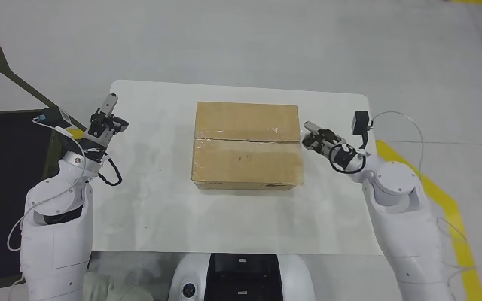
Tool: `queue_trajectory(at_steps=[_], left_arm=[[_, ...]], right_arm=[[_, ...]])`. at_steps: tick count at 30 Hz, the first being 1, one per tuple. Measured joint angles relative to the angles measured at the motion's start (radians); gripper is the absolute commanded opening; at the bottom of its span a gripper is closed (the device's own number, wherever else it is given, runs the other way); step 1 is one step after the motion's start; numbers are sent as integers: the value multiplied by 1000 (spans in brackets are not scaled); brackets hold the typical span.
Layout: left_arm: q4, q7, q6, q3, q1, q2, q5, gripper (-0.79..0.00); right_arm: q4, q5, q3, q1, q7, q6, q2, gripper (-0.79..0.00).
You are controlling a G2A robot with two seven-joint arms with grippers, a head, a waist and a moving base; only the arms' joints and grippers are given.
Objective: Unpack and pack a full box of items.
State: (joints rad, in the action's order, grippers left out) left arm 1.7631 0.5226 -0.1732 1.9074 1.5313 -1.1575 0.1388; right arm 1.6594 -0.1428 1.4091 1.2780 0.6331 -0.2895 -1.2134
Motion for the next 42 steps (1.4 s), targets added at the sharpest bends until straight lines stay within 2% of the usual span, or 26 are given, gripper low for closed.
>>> queue_trajectory(at_steps=[4, 8, 12, 15, 16, 29, 42], left_arm=[[0, 0, 0, 0, 0, 0, 0, 0], [0, 0, 0, 0, 0, 0, 0, 0], [0, 0, 0, 0, 0, 0, 0, 0], [0, 0, 0, 0, 0, 0, 0, 0], [0, 0, 0, 0, 0, 0, 0, 0], [0, 0, 0, 0, 0, 0, 0, 0], [0, 0, 0, 0, 0, 0, 0, 0]], right_arm=[[13, 7, -4, 4, 0, -13, 3, -557], [29, 13, -6, 10, -2, -24, 5, -548], [41, 18, -10, 13, -4, -34, 7, -600], [41, 20, -16, 10, -2, -38, 8, -763], [38, 20, -20, 7, 0, -38, 8, -785], [77, 58, -25, 18, -29, -18, 16, -785], [213, 281, -47, 69, -85, 55, 31, -785]])
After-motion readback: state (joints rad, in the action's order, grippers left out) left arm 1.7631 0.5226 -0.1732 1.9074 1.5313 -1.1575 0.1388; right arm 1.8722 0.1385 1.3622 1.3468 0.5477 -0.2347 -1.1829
